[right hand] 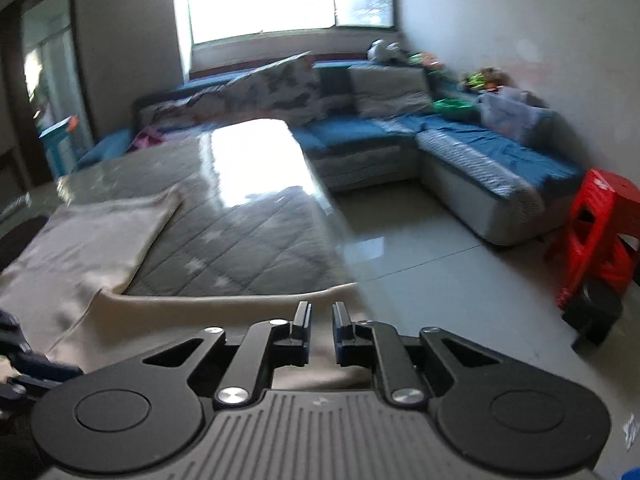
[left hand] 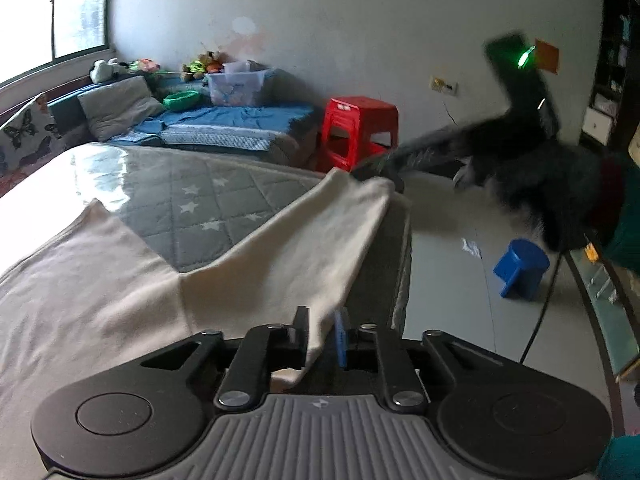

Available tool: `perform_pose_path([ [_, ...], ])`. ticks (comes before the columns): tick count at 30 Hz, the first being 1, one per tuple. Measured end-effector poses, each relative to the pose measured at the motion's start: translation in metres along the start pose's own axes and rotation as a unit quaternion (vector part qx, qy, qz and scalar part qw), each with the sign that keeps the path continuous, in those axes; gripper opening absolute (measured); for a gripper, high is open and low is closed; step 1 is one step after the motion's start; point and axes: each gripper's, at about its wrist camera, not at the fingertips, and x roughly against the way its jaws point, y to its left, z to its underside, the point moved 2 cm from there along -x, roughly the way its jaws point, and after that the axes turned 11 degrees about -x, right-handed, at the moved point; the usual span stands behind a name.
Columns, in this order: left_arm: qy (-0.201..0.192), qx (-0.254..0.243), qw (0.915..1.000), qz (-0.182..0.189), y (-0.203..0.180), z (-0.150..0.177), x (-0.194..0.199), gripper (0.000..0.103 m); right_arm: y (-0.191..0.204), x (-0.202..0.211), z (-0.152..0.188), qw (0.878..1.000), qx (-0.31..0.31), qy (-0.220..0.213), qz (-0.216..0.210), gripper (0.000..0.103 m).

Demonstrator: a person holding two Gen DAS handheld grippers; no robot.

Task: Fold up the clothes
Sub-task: 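Fold the grasped side edge over the body with the right tool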

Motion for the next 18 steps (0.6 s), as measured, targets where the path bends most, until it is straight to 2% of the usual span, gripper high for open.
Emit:
perform_pose_path([
  [1,0.0,0.005,1.0,-0.003,0.002,0.001,0.002,0.019,0.005,-0.007,0.001,1.0,0.007,0.006,0.002,0.017],
  [4,0.006,0.043,0.9981,-0.043,0.026,0.016,0.018,0.023,0.01,-0.023,0.001,1.0,0.016,0.019,0.01,0.017],
  [7,0.013,0.082,0.9931,-0.083,0.051,0.03,0.035,0.024,0.01,-0.033,0.0,0.999,0.021,0.021,0.02,0.018],
  [12,0.025,0.146,0.9779,-0.148,0.091,0.055,0.061,0.024,0.009,-0.046,-0.007,0.999,0.025,0.018,0.025,0.019],
  [18,0.047,0.193,0.9596,-0.199,0.121,0.086,0.079,0.024,0.012,-0.061,-0.018,0.999,0.035,0.014,0.028,0.019],
])
